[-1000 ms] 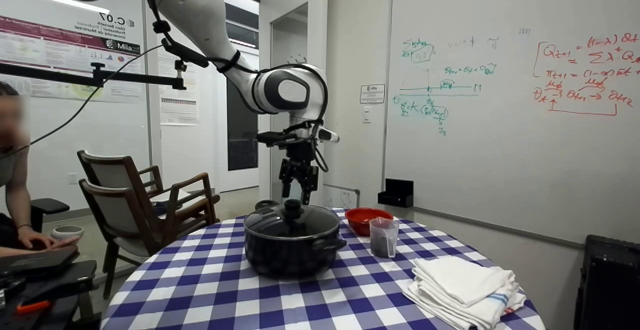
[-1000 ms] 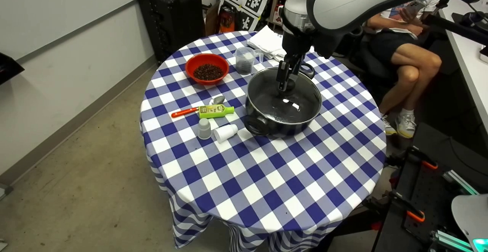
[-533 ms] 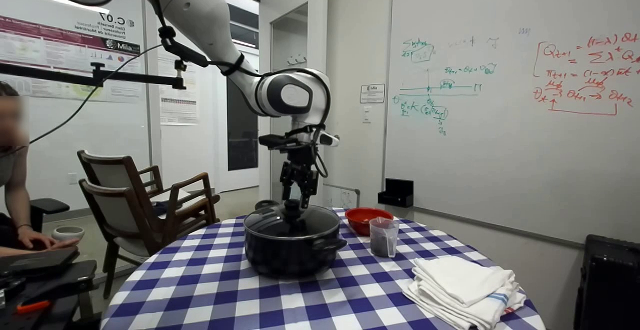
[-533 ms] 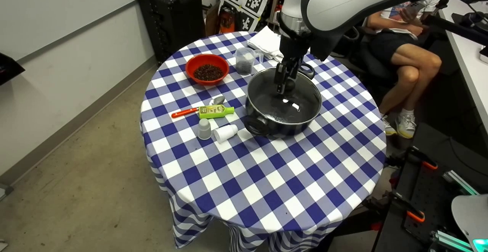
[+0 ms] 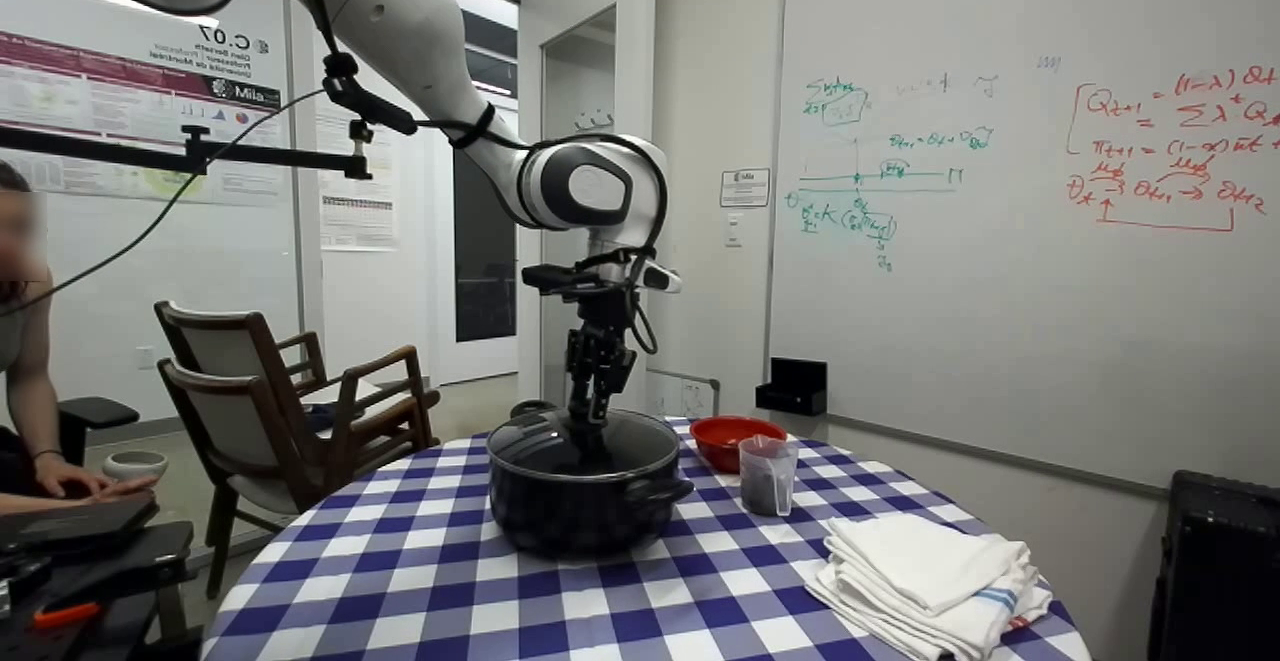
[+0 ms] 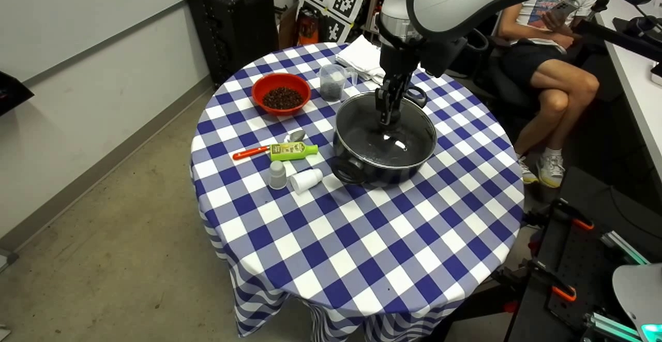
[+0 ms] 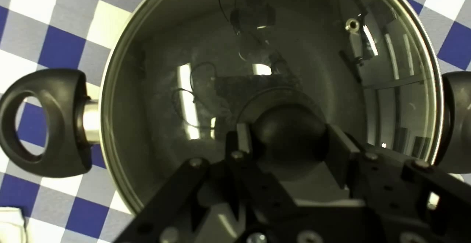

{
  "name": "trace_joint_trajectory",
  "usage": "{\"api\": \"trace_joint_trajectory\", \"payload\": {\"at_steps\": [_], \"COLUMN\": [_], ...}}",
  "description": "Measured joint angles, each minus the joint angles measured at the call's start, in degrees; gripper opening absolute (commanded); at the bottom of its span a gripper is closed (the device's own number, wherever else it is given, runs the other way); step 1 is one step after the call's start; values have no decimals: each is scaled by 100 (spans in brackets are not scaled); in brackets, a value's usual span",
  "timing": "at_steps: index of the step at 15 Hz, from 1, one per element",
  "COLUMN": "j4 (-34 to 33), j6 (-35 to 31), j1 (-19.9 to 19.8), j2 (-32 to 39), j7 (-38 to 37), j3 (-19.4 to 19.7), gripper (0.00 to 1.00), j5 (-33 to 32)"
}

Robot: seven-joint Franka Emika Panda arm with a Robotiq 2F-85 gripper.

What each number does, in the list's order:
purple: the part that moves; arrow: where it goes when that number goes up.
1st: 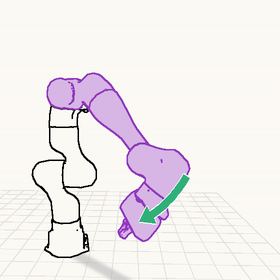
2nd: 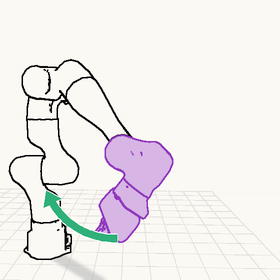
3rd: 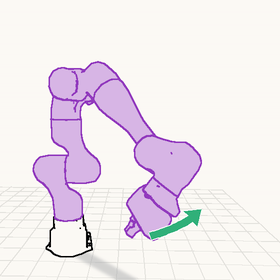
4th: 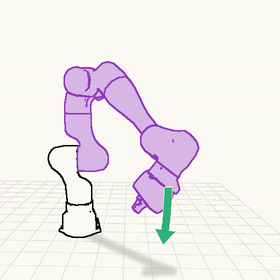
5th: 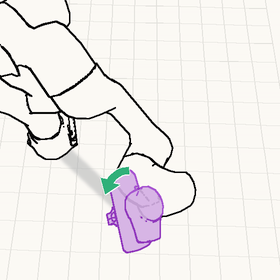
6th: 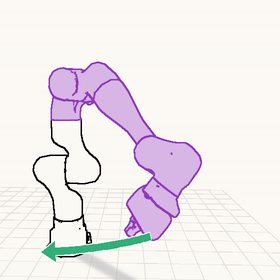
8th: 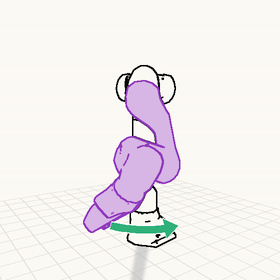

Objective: Put the lid of the pot on the table

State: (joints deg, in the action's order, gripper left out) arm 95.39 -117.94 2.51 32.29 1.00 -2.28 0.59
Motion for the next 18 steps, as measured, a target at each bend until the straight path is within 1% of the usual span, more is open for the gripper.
{"api": "trace_joint_trajectory", "payload": {"at_steps": [4,6,7,10,12,13,15,18], "j4": [-18,19,87,610,1082,1326,1820,2605], "j6": [23,35,7,-533,-878,-918,-848,-388], "j1": [-1,-64,-120,-279,-358,-392,-476,-638], "j2": [-1,-152,-335,-1153,-1751,-2058,-2651,-3468], "j7": [10,212,413,830,830,786,628,252], "j3": [-2,-57,-94,-109,-38,27,181,443], "gripper": [25,25,25,25,25,25,25,25], "j5": [0,108,179,221,214,214,214,214]}}
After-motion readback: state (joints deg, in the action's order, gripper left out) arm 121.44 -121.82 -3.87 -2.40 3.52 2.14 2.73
